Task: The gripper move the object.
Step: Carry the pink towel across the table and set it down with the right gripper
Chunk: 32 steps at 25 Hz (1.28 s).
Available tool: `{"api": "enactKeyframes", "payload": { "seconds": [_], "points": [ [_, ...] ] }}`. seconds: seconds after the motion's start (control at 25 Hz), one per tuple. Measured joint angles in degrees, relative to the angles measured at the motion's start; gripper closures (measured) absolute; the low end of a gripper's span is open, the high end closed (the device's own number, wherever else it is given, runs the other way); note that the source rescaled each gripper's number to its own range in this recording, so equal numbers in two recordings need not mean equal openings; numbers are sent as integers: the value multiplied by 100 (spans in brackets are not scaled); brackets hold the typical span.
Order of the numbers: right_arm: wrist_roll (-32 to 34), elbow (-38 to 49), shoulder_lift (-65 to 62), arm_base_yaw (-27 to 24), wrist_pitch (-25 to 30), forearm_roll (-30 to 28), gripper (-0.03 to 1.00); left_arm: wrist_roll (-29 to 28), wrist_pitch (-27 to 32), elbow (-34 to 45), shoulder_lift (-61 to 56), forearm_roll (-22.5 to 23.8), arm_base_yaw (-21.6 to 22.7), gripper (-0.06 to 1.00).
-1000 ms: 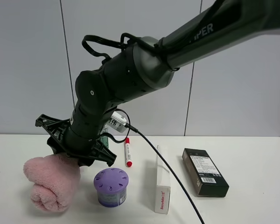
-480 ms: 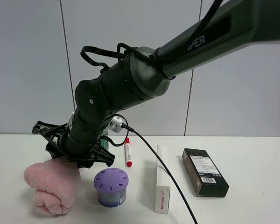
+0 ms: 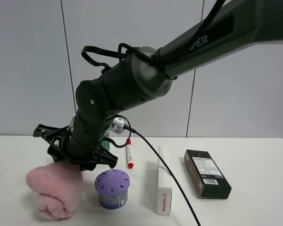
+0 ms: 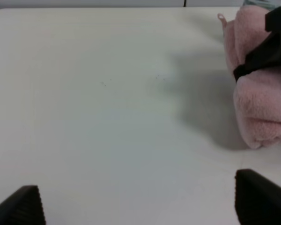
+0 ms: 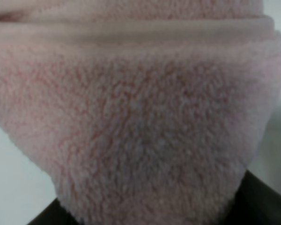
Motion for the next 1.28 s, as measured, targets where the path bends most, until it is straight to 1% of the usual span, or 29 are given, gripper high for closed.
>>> {"api": "enactKeyframes", "payload": {
  "seconds": [0.2, 0.24, 0.32, 0.36, 0.44, 0.72, 0.8, 0.92, 0.96, 1.08, 1.28],
  "points": [
    [0, 0, 0, 0, 37, -40, 96, 0, 0, 0, 0, 0, 0, -6],
    [0, 0, 0, 0, 48, -93, 93, 0, 0, 0, 0, 0, 0, -6],
    [0, 0, 0, 0, 59, -196, 83, 0, 0, 0, 0, 0, 0, -6],
    [0, 0, 0, 0, 59, -216, 80, 0, 0, 0, 0, 0, 0, -6],
    [0, 0, 0, 0, 65, -244, 77, 0, 0, 0, 0, 0, 0, -6],
    [0, 0, 0, 0, 86, -257, 74, -7, 0, 0, 0, 0, 0, -6],
    [0, 0, 0, 0, 106, -261, 69, -7, 0, 0, 0, 0, 0, -6],
    [0, 0, 0, 0, 137, -261, 56, -7, 0, 0, 0, 0, 0, -6],
    [0, 0, 0, 0, 151, -261, 54, -7, 0, 0, 0, 0, 0, -6],
    [0, 0, 0, 0, 152, -237, 51, -2, 0, 0, 0, 0, 0, -6],
    [-61, 0, -146, 0, 257, -144, 51, -2, 0, 0, 0, 0, 0, -6]
  ]
}}
